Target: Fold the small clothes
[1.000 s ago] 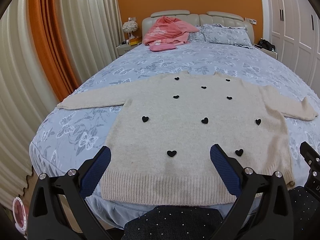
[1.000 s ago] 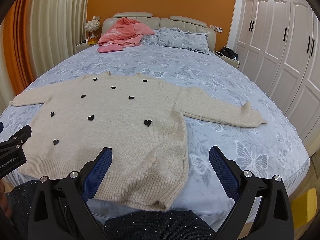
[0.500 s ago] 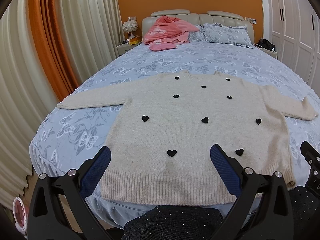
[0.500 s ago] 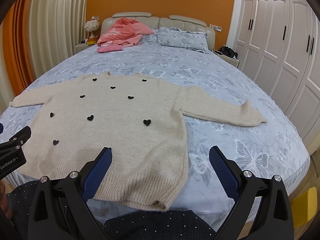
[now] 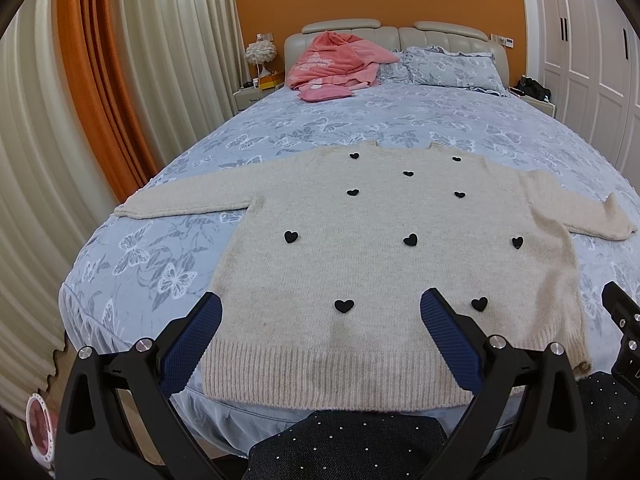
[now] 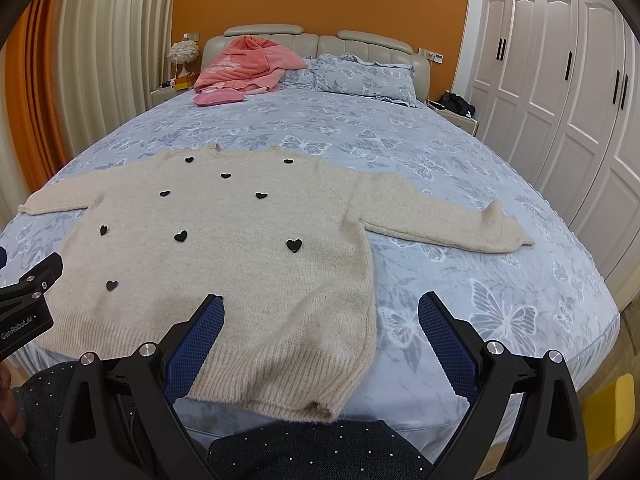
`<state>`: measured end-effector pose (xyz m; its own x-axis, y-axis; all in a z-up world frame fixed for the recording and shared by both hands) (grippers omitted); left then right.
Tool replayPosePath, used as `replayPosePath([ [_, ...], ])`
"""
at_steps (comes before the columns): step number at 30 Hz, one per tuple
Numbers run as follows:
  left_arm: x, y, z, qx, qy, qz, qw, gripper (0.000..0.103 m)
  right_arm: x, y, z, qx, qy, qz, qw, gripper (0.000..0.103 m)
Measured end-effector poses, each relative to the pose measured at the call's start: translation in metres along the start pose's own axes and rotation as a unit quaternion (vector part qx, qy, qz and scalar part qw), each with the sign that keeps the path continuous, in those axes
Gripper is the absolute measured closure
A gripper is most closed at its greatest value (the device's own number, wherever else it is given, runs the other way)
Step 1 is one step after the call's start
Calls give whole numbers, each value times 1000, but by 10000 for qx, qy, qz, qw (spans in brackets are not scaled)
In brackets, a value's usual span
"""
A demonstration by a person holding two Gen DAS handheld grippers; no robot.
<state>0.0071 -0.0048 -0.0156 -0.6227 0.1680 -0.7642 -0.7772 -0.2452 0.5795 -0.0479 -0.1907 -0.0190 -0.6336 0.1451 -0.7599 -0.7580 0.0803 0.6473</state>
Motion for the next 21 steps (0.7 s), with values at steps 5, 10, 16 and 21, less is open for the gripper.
replayPosePath([
  [5, 0, 0, 0, 21, -3, 4, 10000, 6, 0, -1, 0, 2, -35, 30, 10000, 7],
  [10, 0, -4, 1, 170, -33, 126, 9998, 5, 6, -2, -26, -308, -617, 174, 9975, 7],
  [16, -10, -18, 1, 526, 74, 459, 9975, 5, -16, -19, -98, -4, -980, 223, 9949, 7],
  [21, -23, -40, -4, 852, 342, 795, 9926, 5, -30, -58, -215, 541, -1627, 525, 9838, 7],
])
Point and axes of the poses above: each gripper's, at about its wrist camera, not at the fingertips, and y roughly against the way its jaws point, z to its left, x to its underside, the point moved 1 cm from there along -y, roughly the way its jaws point, and after that the axes turned 15 degrees about -x, right-handed, at the moved point
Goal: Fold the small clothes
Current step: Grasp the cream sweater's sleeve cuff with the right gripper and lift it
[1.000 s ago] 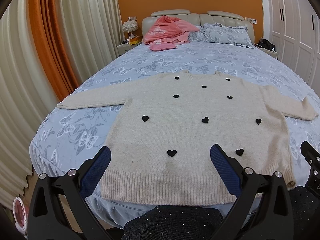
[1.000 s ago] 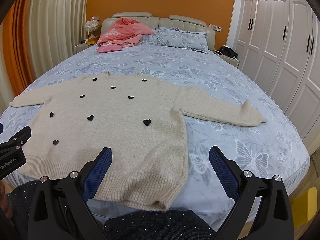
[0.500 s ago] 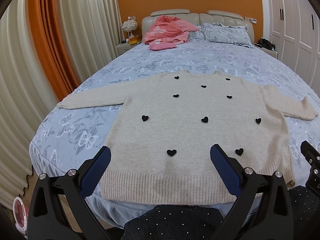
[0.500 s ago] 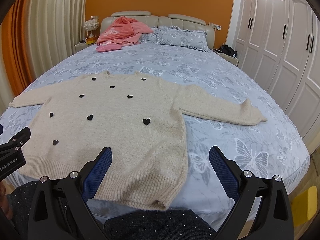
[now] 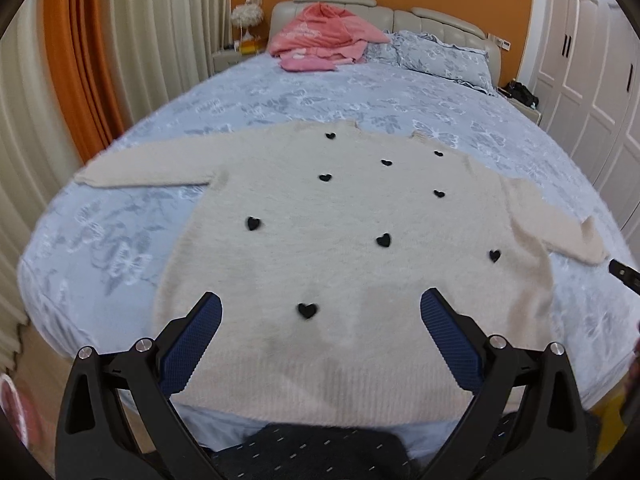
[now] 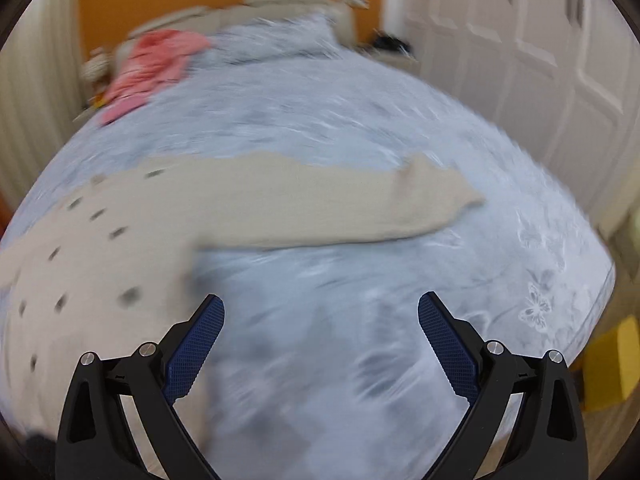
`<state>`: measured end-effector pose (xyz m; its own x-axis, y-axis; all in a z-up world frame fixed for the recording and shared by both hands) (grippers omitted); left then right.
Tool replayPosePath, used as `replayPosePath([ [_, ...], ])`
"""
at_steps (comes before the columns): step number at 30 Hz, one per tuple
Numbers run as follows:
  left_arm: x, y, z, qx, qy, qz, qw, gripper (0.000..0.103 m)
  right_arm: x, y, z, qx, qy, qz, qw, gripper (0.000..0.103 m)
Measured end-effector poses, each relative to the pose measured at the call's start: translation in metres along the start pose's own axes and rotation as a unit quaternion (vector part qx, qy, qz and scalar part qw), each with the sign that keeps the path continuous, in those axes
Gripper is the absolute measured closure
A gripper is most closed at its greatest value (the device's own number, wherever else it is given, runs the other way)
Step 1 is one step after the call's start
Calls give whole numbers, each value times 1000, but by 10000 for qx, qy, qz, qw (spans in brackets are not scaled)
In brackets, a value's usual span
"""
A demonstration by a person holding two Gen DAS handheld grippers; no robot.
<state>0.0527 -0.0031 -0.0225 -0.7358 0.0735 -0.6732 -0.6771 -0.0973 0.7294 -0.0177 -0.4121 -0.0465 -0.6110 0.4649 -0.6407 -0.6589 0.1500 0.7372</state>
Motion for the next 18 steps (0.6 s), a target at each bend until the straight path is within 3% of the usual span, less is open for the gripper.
replayPosePath([
  [3, -9, -13, -4, 267, 175, 115, 9994, 6, -34, -33, -78, -4, -995, 123, 9950, 7],
  [7, -18, -32, -14, 368, 310, 201, 9986, 6, -57, -74, -167, -405, -2593, -35, 9649, 7],
  [11, -21, -50, -25, 374, 172, 410, 9983, 6, -60, -110, -209, -726, -3438, -180, 9360, 23],
  [13, -21, -58, -31, 334, 58, 443, 9984, 6, -60, -125, -214, -903, -3566, -233, 9296, 37],
  [15, -20, -64, -33, 319, -12, 468, 9984, 6, -67, -134, -216, -905, -3465, -352, 9330, 39],
  [17, -20, -70, -35, 320, -35, 540, 9980, 6, -75, -140, -213, -904, -3297, -361, 9391, 61],
  [18, -20, -73, -34, 340, -15, 574, 9978, 6, -78, -143, -214, -949, -3295, -335, 9388, 89],
])
Point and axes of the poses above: each gripper's, at about its wrist camera, not at the fingertips, and y roughly against the way its jaws point, z to its left, x to its underside, the point moved 1 cm from there along -y, roughly the way its jaws point, and after that the axes turned 15 degrees about -x, right-handed, at the moved point
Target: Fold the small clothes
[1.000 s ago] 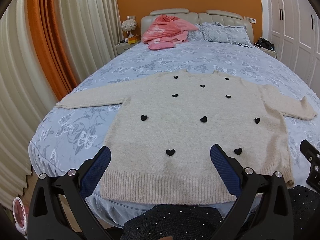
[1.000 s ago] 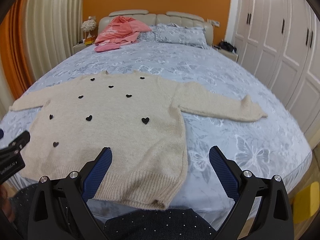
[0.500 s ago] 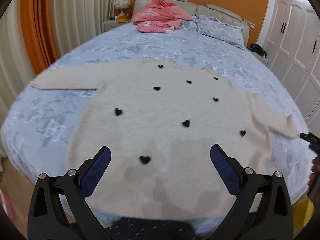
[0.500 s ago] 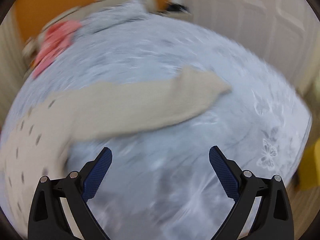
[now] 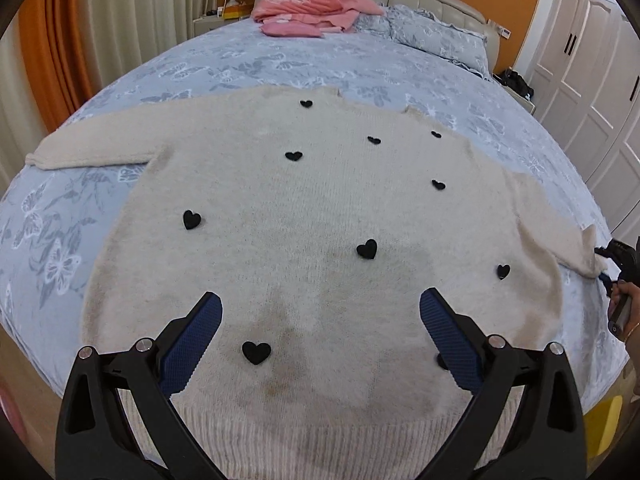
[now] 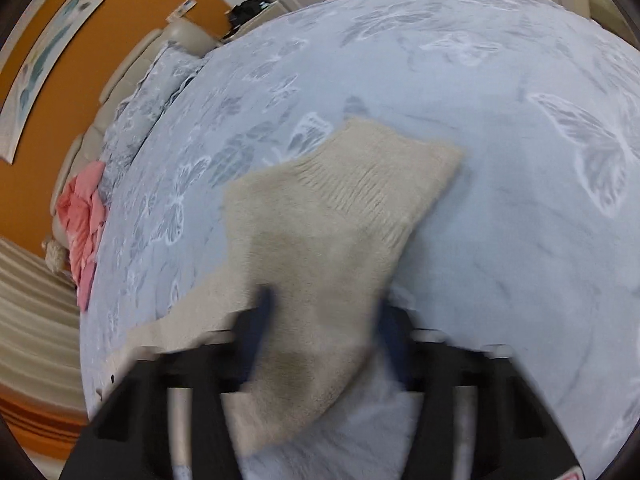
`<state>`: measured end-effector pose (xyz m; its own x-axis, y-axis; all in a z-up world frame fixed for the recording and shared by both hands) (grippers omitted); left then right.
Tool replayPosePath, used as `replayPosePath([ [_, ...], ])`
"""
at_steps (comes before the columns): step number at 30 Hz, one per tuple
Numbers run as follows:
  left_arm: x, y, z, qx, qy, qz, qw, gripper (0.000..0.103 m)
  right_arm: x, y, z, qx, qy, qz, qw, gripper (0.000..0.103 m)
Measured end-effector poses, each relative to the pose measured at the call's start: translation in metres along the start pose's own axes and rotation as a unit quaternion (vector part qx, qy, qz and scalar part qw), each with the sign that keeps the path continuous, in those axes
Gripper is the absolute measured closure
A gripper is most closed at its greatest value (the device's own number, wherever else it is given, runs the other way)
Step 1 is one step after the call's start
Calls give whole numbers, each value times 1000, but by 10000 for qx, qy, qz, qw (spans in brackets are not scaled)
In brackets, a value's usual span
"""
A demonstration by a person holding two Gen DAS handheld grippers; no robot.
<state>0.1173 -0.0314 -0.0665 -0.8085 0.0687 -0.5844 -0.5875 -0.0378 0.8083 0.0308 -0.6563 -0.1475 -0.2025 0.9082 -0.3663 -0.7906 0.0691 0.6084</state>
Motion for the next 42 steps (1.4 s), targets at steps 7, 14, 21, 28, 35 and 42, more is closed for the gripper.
replayPosePath([
  [7, -8, 2, 21, 63, 209, -33, 9998, 6, -7, 50, 92, -1255, 513, -698, 9883, 91],
  [14, -17, 8, 51, 279, 664, -82, 9974, 6, 70, 67, 319, -2923, 2575, 107, 9209, 91],
  [21, -24, 14, 86, 317, 1053, -122, 9939, 5, 262, -35, 450, -3056, 3878, 2030, 8456, 80],
  [28, -53, -5, 110, 355, 1074, -134, 9935, 5, 314, -22, 406, -2019, 4358, 1768, 8591, 38],
  [35, -106, -81, 80, 727, 1277, 231, 9889, 5, 254, 13, 255, -105, 4056, 1529, 9011, 34],
  [42, -138, -156, 38, 763, 1575, 724, 9819, 46, 246, -16, 185, -667, 2479, 2430, 9354, 89],
])
Point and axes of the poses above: each gripper's, at about its wrist camera, not at the fingertips, and y roughly against the way its jaws point, z to its left, x to its underside, the point moved 1 cm from there along -y, roughly the way its jaws point, and after that the axes turned 15 degrees about -x, right-handed, at the moved point
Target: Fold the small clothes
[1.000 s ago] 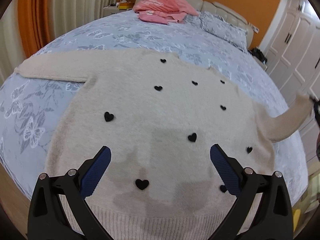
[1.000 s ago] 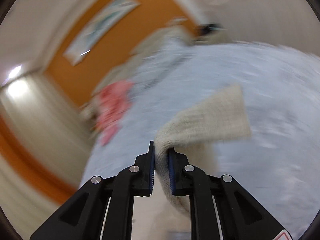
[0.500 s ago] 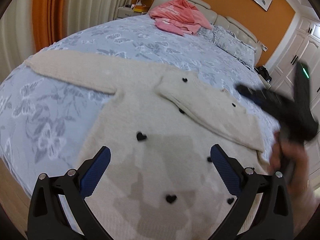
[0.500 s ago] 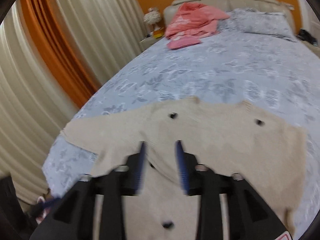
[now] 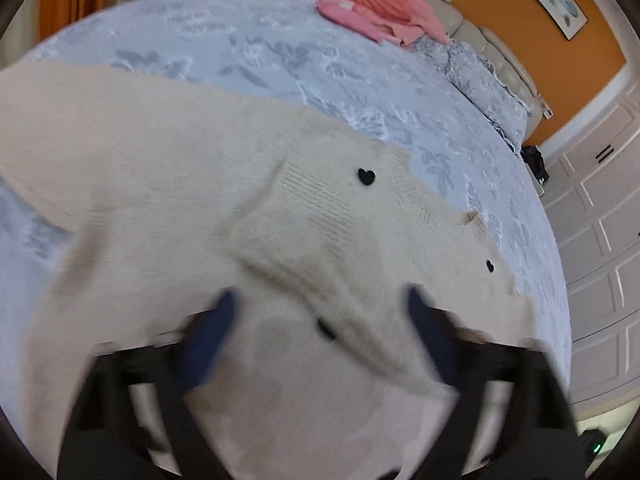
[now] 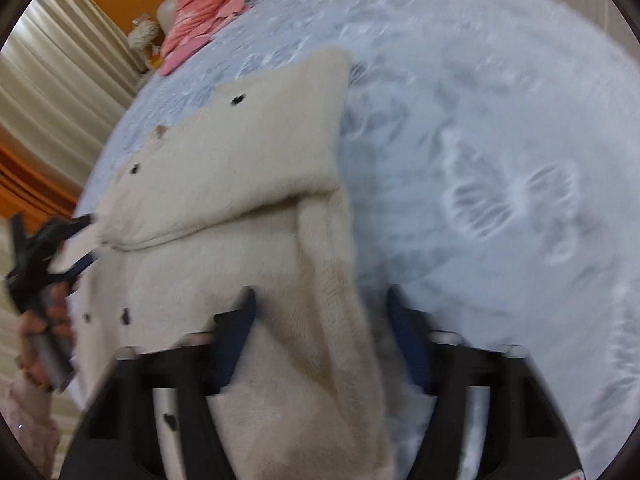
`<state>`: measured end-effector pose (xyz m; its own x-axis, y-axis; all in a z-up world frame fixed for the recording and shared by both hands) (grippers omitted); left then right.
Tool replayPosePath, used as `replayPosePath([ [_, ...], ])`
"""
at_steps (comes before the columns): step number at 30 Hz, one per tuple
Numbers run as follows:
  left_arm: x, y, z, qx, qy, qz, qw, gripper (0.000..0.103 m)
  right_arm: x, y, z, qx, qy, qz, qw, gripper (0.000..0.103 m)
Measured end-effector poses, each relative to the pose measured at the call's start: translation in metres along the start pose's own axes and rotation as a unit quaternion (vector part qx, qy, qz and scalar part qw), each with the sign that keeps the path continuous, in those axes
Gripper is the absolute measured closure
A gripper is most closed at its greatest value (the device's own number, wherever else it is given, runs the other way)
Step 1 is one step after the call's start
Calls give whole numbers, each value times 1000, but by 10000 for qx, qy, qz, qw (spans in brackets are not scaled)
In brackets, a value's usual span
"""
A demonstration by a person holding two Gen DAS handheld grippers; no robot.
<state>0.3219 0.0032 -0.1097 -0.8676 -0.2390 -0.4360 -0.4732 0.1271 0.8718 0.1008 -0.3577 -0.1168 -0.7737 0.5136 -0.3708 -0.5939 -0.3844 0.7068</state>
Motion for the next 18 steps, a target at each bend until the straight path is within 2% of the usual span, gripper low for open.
replayPosePath([
  [1, -1, -8, -6, -18, -37, 83, 10000, 58, 2, 0, -4, -130, -110, 32, 9998, 95],
  [2, -2, -11, -11, -122, -83, 89, 9999, 62, 2, 7, -7, -231, -167, -99, 9995, 95],
  [3, -2, -12, -14, -206, -137, 41, 9997, 63, 1, 23, -5, -331, -140, -352, 9987, 96],
  [6, 1, -10, -23, -314, -395, -130, 9986, 62, 8, 63, -15, -69, -33, -765, 9970, 98],
  [10, 12, -14, -15, -335, -371, 17, 9987, 55, 31, 44, -65, 659, -549, -41, 9963, 99],
  [11, 13, -8, -11, -267, -352, -2, 9990, 44, 35, 54, -63, 515, -606, -214, 9966, 98],
  [12, 13, -1, -6, -195, -328, -26, 9993, 37, 37, 66, -56, 532, -545, -391, 9963, 94],
  [13, 12, 11, 4, -150, -261, -133, 9995, 23, 38, 74, -49, 617, -451, -560, 9955, 88],
  [14, 9, 25, 17, -116, -170, -314, 9993, 16, 42, 84, -38, 672, -347, -710, 9946, 85],
  [16, -1, 46, 52, -128, 9, -635, 9979, 11, 52, 92, -20, 580, -146, -779, 9952, 77],
  [18, -19, 55, 93, -410, 259, -746, 9960, 9, 65, 89, 2, 628, 206, -721, 9952, 63],
])
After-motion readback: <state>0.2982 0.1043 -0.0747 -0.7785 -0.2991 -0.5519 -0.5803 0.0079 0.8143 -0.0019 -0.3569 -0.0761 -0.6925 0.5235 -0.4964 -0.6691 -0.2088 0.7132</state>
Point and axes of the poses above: each gripper's, at about its wrist camera, not at the fingertips, and y roughly against the way its jaws point, z to its left, x to its underside, the point moved 1 cm from there along -y, roughly the way its jaws point, and after that the axes turned 15 degrees about -x, right-handed, at the moved point
